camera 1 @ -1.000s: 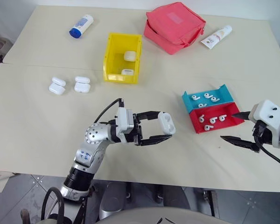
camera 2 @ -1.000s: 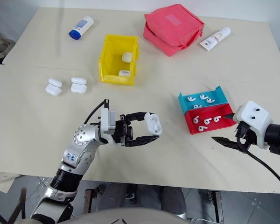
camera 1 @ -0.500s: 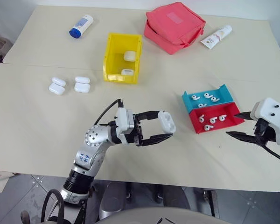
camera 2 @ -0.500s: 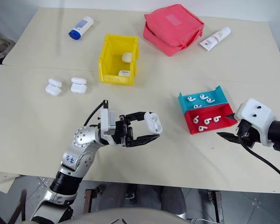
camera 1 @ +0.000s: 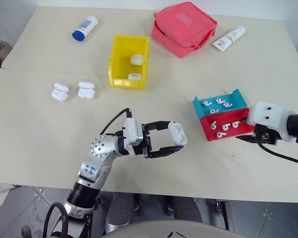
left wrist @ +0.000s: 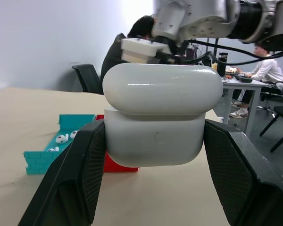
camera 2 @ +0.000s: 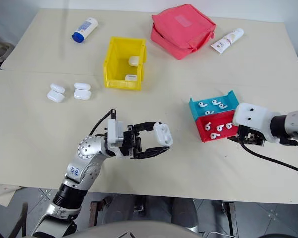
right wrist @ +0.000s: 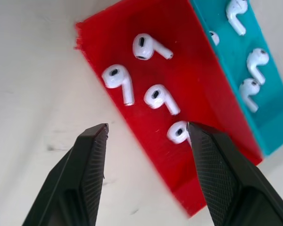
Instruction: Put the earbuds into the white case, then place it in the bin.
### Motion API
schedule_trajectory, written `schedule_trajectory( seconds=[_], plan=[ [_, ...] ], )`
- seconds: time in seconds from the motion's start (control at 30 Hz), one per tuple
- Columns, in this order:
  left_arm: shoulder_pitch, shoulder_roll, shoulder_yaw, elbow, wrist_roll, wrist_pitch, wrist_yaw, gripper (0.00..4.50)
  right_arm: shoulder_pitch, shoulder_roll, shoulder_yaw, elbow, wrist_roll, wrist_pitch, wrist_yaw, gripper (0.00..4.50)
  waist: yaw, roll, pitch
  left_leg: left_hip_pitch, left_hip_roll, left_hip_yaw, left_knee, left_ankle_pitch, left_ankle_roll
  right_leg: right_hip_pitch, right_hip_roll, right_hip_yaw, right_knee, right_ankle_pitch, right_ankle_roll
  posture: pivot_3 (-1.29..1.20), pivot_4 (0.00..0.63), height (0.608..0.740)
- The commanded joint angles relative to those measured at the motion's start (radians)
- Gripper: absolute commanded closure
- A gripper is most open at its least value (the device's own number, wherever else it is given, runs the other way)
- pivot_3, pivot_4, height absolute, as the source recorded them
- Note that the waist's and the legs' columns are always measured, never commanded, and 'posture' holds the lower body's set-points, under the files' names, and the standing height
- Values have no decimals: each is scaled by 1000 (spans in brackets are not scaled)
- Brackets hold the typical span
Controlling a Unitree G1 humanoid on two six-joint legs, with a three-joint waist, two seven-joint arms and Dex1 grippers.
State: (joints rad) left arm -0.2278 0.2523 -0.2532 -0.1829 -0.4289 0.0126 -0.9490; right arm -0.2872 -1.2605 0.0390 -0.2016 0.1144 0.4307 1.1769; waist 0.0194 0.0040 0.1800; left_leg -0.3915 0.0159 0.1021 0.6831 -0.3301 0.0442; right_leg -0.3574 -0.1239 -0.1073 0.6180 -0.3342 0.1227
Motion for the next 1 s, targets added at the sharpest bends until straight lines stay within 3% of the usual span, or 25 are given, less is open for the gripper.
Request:
schedule_trajectory(
  seconds=[0.03,0.33,1.0],
  plan=[
    [12,-7,-7,-45,10,-16,12,1721,-104,21,87,83,-86,-84,39,1733,1,0,0,0,0,0,0,0,0,0,0,0,0,0,0,0,150,740],
    [58,-4,-19,-100,20,-5,52,1721,-241,101,191,190,-172,-158,93,1733,1,0,0,0,0,0,0,0,0,0,-1,-1,0,0,0,0,150,740],
    [50,-10,-43,-113,23,8,79,1721,-247,161,192,233,-245,-209,68,1733,1,0,0,0,-1,0,0,0,0,0,-2,-2,1,0,0,0,150,740]
  ],
)
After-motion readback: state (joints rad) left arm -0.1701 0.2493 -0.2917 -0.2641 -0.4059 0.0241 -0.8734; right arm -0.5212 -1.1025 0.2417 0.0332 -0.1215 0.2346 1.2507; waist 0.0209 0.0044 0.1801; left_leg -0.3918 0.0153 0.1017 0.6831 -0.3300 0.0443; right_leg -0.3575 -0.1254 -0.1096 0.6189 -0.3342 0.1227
